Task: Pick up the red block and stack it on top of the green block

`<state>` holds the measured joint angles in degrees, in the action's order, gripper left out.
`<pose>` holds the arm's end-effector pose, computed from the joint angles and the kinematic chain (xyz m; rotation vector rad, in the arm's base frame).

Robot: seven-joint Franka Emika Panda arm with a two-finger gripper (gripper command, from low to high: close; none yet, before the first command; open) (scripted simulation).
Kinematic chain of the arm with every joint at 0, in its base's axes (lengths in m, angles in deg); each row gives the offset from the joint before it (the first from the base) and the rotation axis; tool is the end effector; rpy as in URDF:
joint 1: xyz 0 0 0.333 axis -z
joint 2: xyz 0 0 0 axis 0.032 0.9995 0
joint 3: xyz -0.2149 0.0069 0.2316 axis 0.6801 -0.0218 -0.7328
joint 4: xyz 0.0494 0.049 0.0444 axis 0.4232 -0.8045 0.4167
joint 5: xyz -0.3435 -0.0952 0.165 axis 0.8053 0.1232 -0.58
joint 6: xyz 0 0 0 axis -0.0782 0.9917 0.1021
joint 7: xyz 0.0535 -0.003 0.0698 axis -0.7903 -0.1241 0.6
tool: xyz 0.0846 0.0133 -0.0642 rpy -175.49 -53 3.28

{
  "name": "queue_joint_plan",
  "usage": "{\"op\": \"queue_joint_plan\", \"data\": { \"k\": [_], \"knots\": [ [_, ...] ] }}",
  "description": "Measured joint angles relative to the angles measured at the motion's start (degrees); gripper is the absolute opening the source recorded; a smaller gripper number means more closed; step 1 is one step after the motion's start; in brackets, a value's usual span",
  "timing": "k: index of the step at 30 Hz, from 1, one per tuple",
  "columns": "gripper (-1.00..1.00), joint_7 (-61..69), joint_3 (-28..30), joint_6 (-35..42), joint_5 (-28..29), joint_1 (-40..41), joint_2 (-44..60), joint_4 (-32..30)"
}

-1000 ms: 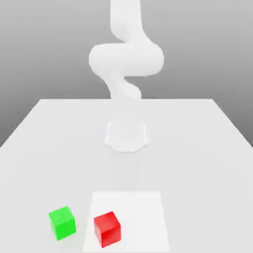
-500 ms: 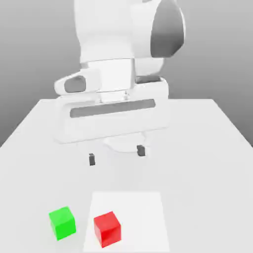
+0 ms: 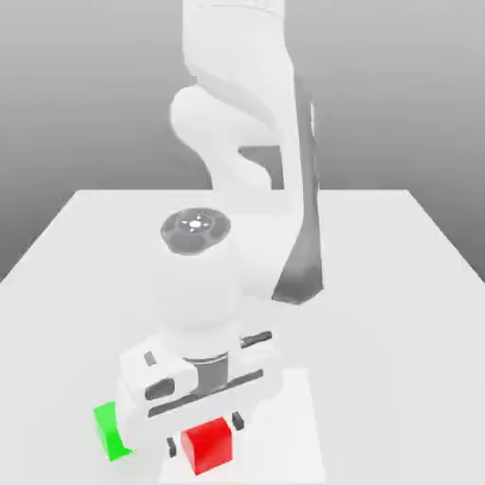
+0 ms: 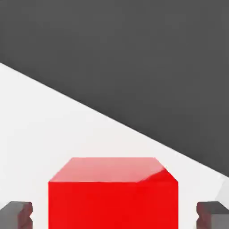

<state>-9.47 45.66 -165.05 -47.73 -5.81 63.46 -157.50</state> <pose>0.4587 -0.0456 0.1476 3.1010 -0.5003 0.0006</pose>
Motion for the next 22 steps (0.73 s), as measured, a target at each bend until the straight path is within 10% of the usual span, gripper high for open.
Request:
{"op": "queue_joint_plan", "data": {
  "k": [13, 18, 19, 22],
  "knots": [
    [-1.00, -1.0, 8.9, 12.5, 6.6, 4.9, -15.1, -2.5],
    [-1.00, 4.1, 7.3, 6.1, 1.0, 8.0, -7.9, -2.1],
    [1.00, 4.7, 6.7, 5.0, 0.1, 8.5, -6.6, -2.1],
    [1.00, 4.7, 6.7, 5.0, 0.1, 8.5, -6.6, -2.1]
  ]
}}
